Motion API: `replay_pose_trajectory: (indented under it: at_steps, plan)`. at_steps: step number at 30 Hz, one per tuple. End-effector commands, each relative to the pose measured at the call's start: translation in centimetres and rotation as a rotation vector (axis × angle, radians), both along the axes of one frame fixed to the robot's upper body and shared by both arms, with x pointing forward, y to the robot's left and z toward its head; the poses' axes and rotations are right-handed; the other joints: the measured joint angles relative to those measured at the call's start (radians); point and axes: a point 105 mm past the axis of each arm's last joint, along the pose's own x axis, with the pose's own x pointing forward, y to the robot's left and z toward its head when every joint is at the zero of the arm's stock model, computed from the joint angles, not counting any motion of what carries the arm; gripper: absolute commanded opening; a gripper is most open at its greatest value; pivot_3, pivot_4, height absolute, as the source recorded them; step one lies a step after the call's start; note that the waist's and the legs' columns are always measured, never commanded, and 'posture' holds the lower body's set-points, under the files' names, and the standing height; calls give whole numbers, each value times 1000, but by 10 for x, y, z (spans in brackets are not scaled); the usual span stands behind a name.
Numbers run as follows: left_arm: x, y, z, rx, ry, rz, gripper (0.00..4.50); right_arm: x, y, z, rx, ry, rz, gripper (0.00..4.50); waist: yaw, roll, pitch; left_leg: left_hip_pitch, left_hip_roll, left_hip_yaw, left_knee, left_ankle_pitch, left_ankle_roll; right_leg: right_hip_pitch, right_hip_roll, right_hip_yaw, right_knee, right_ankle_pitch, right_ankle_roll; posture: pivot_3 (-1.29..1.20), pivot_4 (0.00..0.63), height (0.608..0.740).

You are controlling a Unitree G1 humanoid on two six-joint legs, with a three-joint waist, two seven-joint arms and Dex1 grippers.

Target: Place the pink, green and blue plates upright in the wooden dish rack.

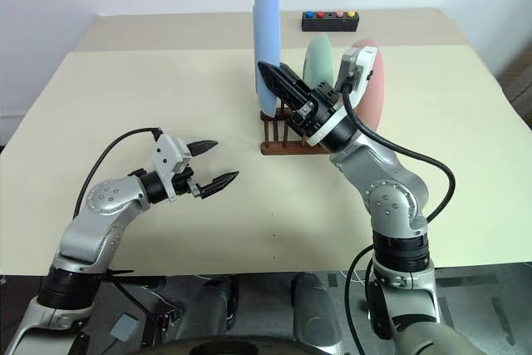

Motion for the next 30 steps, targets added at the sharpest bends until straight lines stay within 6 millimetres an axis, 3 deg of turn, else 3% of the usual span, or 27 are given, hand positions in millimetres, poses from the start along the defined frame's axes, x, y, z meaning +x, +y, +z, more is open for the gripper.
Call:
replay_pose_trajectory:
  at_steps: [1, 27, 30]
  plan:
    - [-2, 0, 9, -8, -41, -9, 4500, -2, -2, 6, 43, -5, 7, 27, 0, 0, 0, 0, 0, 0, 0, 0, 0, 0, 0, 0, 0, 0, 0, 0, 150, 730]
    - [-10, 7, 17, -73, -37, -32, 4500, 14, -13, -18, -20, 87, -53, 27, -1, 0, 0, 0, 0, 0, 0, 0, 0, 0, 0, 0, 0, 0, 0, 0, 150, 730]
    - [-10, 6, 17, -72, -37, -33, 4500, 14, -13, -18, -17, 86, -48, 1029, 0, 0, 0, 0, 0, 0, 0, 0, 0, 0, 0, 0, 0, 0, 0, 0, 150, 730]
